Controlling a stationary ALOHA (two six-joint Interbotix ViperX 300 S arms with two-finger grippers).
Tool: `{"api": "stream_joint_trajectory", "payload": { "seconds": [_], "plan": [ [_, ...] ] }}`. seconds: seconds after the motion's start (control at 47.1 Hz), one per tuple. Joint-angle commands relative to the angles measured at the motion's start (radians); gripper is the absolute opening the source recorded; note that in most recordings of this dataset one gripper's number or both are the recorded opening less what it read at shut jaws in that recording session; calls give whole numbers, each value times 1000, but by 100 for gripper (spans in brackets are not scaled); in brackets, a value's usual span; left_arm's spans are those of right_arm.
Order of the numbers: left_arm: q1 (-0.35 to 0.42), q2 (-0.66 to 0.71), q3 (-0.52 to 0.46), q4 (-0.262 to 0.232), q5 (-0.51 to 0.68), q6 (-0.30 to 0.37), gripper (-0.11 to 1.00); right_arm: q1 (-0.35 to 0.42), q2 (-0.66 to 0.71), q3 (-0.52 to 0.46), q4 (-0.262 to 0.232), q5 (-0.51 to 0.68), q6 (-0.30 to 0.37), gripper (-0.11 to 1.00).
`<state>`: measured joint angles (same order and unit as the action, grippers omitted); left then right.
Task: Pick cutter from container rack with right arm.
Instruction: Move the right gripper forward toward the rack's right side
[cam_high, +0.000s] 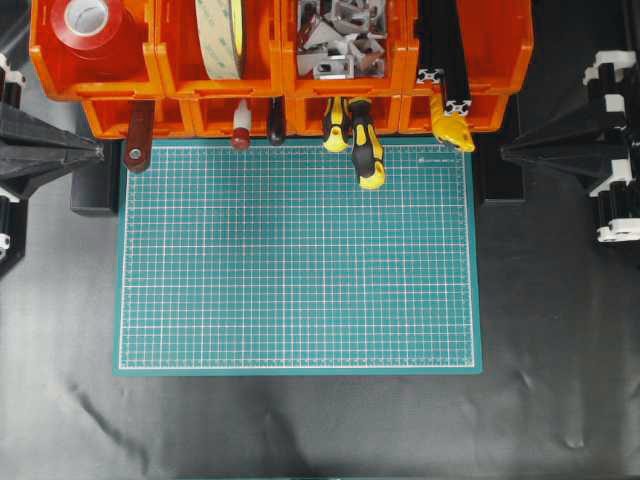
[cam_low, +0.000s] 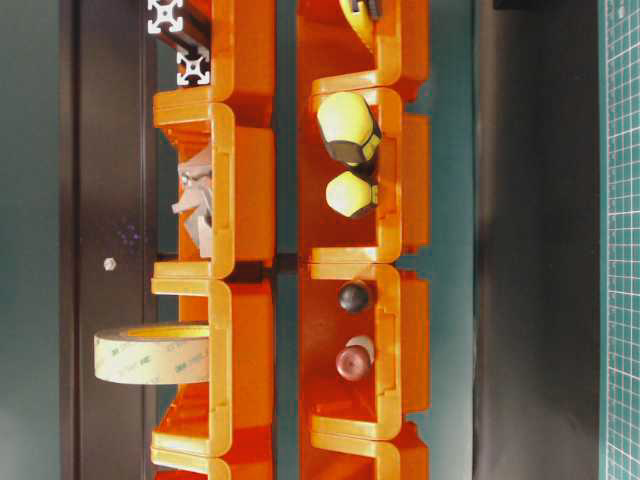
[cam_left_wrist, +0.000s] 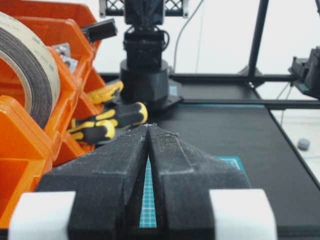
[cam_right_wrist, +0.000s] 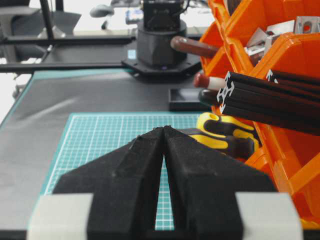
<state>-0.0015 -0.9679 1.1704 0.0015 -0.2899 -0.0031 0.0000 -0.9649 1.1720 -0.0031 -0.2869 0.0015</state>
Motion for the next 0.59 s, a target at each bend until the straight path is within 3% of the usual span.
{"api": "stream_joint_trajectory", "payload": {
  "seconds": [0.0,0.064,0.17,0.446,0.573],
  "plan": [
    [-8,40,-23,26,46,-54,6,-11,15,-23,8,-11,12,2],
    [-9,46,-44,32,87,-114,5,-17,25,-38,8,0,12,7],
    [-9,43,-66,34,133,-160,0,-17,46,-55,9,37,15,0],
    [-11,-6,-106,35,249,-158,0,11,158,-176,5,212,12,0],
    [-11,-23,-117,35,279,-158,0,44,202,-267,-41,397,11,0]
  ]
}}
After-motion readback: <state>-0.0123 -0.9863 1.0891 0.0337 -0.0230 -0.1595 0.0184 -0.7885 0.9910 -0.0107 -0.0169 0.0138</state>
